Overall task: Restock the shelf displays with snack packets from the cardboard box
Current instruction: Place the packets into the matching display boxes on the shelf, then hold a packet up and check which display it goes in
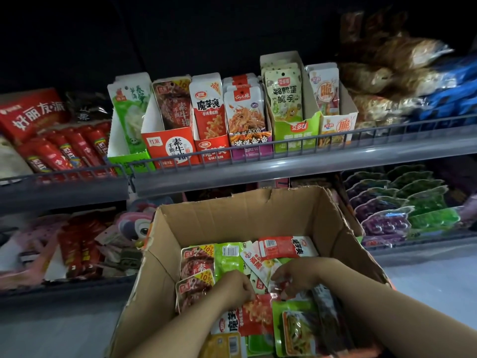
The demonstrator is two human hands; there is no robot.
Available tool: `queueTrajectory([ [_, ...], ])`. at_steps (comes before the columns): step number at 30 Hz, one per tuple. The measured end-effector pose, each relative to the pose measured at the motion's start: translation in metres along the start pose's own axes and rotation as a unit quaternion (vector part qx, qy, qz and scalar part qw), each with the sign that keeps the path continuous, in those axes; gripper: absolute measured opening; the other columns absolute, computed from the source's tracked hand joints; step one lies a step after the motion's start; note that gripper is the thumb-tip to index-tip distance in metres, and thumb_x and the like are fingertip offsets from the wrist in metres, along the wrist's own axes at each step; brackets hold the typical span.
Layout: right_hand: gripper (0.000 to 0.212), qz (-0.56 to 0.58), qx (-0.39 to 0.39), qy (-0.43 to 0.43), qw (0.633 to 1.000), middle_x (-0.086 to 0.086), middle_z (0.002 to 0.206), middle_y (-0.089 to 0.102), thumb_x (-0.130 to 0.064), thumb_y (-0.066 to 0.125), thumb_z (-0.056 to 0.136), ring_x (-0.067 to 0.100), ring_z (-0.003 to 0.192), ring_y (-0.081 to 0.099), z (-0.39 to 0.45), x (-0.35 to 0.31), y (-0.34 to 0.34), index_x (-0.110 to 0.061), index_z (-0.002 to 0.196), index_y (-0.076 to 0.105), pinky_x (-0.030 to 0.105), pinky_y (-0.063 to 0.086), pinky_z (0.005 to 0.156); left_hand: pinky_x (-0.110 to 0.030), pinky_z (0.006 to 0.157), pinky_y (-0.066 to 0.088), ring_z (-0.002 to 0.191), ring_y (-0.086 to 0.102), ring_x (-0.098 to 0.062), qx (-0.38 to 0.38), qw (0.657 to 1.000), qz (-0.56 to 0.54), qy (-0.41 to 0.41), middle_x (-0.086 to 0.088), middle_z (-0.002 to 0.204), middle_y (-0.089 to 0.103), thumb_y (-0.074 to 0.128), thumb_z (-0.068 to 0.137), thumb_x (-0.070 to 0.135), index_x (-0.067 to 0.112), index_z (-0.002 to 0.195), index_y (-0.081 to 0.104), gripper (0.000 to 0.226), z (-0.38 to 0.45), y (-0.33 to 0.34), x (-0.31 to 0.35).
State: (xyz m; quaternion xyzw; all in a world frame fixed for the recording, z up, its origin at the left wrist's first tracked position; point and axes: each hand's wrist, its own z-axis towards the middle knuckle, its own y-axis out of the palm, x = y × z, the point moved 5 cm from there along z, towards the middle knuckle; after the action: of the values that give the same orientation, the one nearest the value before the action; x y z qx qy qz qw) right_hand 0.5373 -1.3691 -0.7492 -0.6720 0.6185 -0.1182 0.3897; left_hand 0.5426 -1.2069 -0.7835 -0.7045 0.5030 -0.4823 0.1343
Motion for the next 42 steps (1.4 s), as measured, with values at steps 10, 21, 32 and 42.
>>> queueTrajectory([
  [10,0.01,0.195,0.172,-0.053,0.964,-0.001,0.096,0.067,-0.025,0.063,0.089,0.014,0.094,0.062,-0.007,-0.005,-0.032,-0.017,0.092,0.069,0.027,0.047,0.089,-0.02,0.081,0.046,0.084,0.061,-0.003,0.11,0.991,-0.075,0.028,0.004,0.099,0.072,0.067,0.087,0.022,0.016,0.086,0.075,0.01,-0.014,-0.055,0.019],
  [21,0.012,0.519,0.328,-0.13,0.779,0.0,0.067,0.068,-0.02,0.065,0.088,0.009,0.055,0.063,-0.048,-0.038,-0.087,-0.012,0.079,0.066,0.022,0.049,0.054,-0.025,0.072,0.057,0.076,0.071,-0.011,0.148,0.966,-0.196,0.086,0.003,0.085,0.073,0.068,0.086,0.025,0.025,0.088,0.07,0.003,-0.064,-0.123,0.066],
  [32,0.023,0.597,0.251,-0.201,0.735,0.004,0.076,0.065,-0.026,0.066,0.079,0.009,0.063,0.056,-0.051,-0.057,-0.098,-0.009,0.095,0.064,0.017,0.044,0.059,-0.019,0.055,0.052,0.067,0.07,-0.012,0.264,0.871,-0.4,0.108,-0.004,0.081,0.073,0.067,0.087,0.019,0.011,0.09,0.067,0.008,-0.074,-0.144,0.069],
  [42,0.018,0.549,0.28,-0.131,0.776,0.016,0.092,0.073,-0.018,0.07,0.081,0.026,0.08,0.069,-0.053,-0.052,-0.109,-0.004,0.093,0.068,0.037,0.054,0.079,-0.032,0.081,0.054,0.087,0.068,-0.01,0.29,0.808,-0.494,0.14,0.004,0.094,0.072,0.065,0.088,0.017,0.024,0.095,0.058,0.012,-0.065,-0.167,0.076],
])
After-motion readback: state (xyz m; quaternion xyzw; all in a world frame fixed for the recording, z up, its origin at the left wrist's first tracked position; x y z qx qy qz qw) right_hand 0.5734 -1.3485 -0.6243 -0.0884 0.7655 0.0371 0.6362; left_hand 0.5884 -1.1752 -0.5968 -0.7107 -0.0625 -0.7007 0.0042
